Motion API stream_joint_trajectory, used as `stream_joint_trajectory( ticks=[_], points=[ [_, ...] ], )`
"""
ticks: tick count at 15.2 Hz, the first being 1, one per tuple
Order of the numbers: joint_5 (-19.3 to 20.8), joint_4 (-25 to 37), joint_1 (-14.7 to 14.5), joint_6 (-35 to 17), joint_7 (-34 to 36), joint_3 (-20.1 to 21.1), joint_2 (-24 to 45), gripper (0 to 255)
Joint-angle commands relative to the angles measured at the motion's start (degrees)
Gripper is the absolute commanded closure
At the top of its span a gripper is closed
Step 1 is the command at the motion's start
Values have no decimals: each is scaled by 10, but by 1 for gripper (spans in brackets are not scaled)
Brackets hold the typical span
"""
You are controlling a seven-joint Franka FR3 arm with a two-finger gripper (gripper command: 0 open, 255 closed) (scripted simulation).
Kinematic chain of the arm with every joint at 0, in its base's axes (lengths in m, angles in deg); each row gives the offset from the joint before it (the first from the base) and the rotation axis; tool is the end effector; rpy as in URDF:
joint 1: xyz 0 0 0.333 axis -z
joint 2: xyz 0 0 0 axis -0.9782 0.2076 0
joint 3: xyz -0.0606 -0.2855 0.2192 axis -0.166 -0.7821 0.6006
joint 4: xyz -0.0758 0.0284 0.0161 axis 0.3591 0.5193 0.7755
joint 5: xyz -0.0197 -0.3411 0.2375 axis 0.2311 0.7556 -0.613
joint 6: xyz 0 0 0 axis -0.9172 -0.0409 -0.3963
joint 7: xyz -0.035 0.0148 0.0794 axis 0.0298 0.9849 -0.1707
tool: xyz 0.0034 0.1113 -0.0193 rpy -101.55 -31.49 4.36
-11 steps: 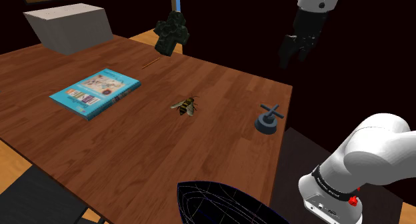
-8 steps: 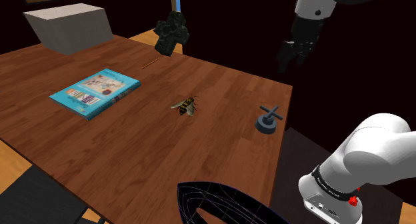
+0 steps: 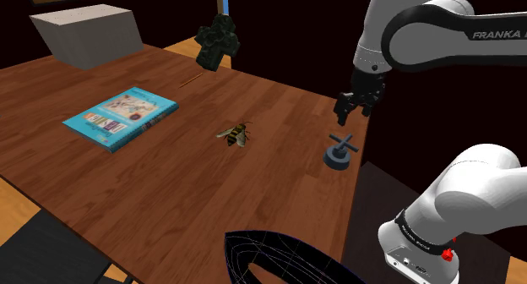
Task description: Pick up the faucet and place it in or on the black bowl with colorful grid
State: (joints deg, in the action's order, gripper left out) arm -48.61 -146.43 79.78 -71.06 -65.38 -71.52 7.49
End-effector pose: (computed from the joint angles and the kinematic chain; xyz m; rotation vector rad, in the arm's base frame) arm 0.2949 0.0158 0.5043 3.0490 -0.4021 -0.0599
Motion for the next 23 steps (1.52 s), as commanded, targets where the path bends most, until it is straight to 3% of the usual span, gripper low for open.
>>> stream_joint_trajectory(
  ticks=[1, 4, 12, 20, 21, 23],
  points=[
    [-8, -36, -1, -36, 23, 12, 3, 0],
    [-18, -83, -2, -92, 52, 28, 19, 0],
    [-20, -134, -1, -168, 55, 32, 45, 0],
    [-20, -134, -1, -168, 55, 32, 45, 0],
    [-20, -134, -1, -168, 55, 32, 45, 255],
    [-20, -134, -1, -168, 55, 32, 45, 255]
  ],
)
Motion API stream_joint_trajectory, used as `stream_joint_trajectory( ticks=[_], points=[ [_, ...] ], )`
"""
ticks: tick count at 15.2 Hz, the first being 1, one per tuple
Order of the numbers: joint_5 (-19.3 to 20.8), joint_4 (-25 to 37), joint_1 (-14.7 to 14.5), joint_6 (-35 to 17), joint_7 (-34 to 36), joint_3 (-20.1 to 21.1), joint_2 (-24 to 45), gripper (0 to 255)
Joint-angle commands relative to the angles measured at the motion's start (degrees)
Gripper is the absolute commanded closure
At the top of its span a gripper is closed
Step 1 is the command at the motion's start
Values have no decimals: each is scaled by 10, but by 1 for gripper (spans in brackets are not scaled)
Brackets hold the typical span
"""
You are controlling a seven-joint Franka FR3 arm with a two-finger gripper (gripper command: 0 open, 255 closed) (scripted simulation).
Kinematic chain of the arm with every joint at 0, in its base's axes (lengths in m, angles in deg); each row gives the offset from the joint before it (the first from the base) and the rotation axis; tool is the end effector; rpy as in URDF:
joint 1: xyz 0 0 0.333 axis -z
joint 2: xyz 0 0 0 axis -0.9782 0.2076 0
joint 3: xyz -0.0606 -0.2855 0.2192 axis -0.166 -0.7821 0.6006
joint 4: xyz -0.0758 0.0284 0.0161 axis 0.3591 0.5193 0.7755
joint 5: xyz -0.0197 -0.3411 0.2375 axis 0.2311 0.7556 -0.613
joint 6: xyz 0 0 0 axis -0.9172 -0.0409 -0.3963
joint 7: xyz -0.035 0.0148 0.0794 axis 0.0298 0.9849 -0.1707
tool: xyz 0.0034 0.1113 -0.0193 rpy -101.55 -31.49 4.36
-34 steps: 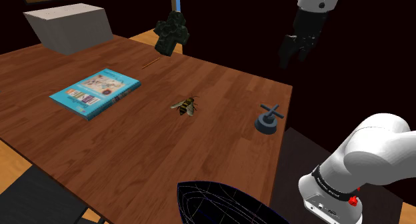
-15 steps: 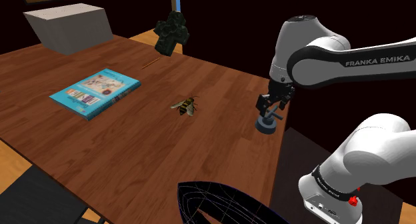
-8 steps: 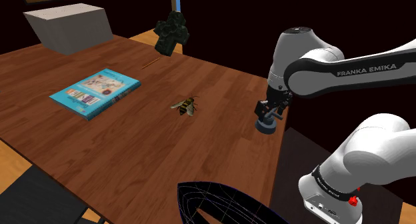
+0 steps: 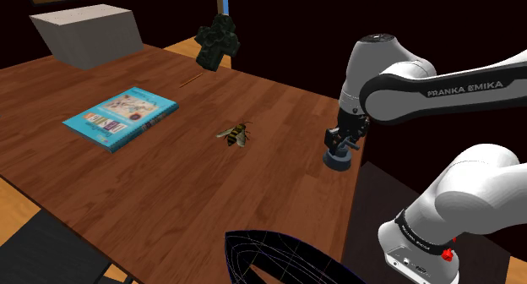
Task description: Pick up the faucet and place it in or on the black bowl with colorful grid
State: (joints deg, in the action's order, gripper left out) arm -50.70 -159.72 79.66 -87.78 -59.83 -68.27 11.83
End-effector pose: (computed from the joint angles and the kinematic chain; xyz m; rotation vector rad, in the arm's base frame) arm 0.2892 0.0279 0.3919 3.0256 -0.5028 -0.0788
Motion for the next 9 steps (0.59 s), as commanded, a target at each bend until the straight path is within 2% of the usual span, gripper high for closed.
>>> stream_joint_trajectory(
  ticks=[1, 7, 9],
  points=[
    [0, -2, 0, -1, 0, 0, 1, 255],
    [1, -1, 1, -1, 0, 0, 1, 255],
    [1, 9, 1, 19, -1, -2, -8, 255]
  ],
)
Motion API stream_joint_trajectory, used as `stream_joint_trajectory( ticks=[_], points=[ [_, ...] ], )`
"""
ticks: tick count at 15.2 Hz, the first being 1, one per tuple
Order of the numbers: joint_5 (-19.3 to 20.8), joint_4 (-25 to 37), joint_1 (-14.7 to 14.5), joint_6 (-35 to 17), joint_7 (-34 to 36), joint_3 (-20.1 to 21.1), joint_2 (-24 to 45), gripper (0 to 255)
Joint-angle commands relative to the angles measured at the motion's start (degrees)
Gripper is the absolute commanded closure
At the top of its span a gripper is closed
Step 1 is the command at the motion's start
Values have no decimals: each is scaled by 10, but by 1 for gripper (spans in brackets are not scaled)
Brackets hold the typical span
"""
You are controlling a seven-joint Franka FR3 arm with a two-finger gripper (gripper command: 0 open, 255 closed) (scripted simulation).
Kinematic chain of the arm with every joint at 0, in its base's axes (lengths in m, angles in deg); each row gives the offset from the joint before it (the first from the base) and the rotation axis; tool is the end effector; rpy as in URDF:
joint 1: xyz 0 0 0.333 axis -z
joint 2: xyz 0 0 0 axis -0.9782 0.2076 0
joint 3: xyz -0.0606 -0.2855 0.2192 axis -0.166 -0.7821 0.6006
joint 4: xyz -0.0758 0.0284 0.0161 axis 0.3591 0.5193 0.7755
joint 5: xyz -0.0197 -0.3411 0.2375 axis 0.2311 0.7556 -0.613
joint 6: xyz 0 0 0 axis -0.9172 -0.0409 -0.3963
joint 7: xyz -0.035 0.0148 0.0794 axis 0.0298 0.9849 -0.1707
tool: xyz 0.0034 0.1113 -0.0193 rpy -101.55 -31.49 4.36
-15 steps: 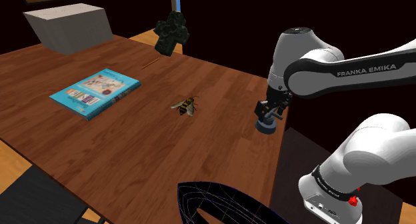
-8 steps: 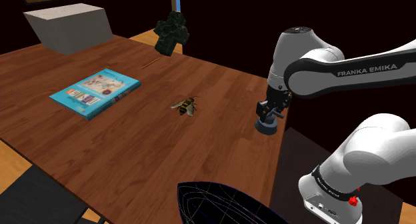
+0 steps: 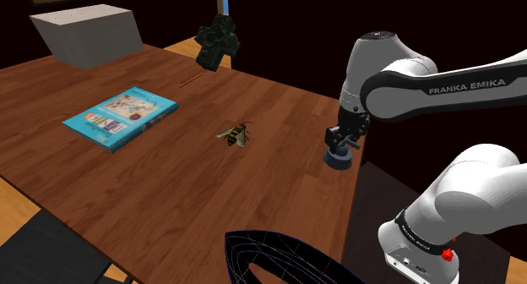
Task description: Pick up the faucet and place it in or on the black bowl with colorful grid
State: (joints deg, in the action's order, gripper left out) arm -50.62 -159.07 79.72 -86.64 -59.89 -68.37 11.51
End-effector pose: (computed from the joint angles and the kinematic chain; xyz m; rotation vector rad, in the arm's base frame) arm 0.2896 0.0275 0.3973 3.0244 -0.5037 -0.0833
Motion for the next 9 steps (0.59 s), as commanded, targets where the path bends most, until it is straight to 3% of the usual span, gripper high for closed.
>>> stream_joint_trajectory(
  ticks=[1, 9],
  points=[
    [1, 9, 0, 18, -1, -2, -9, 255],
    [3, 57, 1, 92, -5, -7, -34, 255]
  ],
)
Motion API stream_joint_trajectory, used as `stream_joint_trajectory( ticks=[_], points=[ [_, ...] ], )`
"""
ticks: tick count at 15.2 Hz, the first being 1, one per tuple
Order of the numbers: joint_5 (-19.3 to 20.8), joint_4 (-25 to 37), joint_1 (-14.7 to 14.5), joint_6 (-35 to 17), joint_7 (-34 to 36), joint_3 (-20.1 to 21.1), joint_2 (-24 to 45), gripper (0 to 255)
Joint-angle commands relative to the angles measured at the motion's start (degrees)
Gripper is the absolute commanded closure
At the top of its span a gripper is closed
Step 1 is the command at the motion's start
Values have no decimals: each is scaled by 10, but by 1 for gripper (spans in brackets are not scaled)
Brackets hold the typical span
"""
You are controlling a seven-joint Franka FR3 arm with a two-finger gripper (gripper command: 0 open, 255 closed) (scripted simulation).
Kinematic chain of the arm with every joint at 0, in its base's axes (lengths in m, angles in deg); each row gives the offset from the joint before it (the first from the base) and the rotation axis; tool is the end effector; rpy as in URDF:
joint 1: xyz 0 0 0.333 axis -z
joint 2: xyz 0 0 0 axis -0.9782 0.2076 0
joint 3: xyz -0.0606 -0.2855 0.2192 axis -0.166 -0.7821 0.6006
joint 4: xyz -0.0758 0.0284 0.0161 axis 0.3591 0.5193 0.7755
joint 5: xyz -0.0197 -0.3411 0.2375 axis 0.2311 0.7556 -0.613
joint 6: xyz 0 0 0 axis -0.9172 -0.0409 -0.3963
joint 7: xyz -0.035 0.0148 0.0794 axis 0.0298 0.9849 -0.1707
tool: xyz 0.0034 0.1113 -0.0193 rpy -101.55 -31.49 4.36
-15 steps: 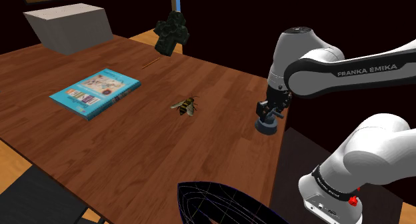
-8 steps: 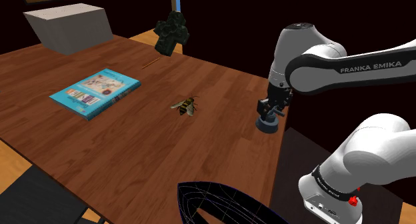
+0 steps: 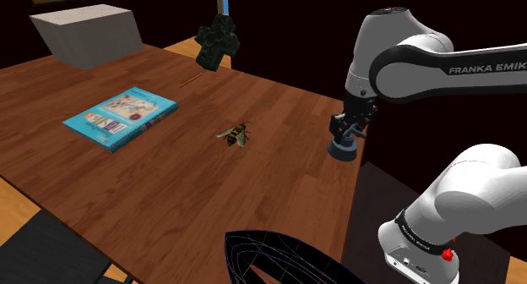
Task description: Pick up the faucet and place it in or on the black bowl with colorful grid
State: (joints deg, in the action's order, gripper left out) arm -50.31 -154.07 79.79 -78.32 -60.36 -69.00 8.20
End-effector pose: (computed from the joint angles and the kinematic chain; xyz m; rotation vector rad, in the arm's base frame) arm 0.2878 0.0272 0.4443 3.0242 -0.5035 -0.0839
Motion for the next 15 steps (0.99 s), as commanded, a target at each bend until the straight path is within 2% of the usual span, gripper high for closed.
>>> stream_joint_trajectory(
  ticks=[1, 15],
  points=[
    [1, 14, 0, 17, -1, -1, -3, 255],
    [6, 116, 3, 130, -6, -8, -14, 255]
  ],
)
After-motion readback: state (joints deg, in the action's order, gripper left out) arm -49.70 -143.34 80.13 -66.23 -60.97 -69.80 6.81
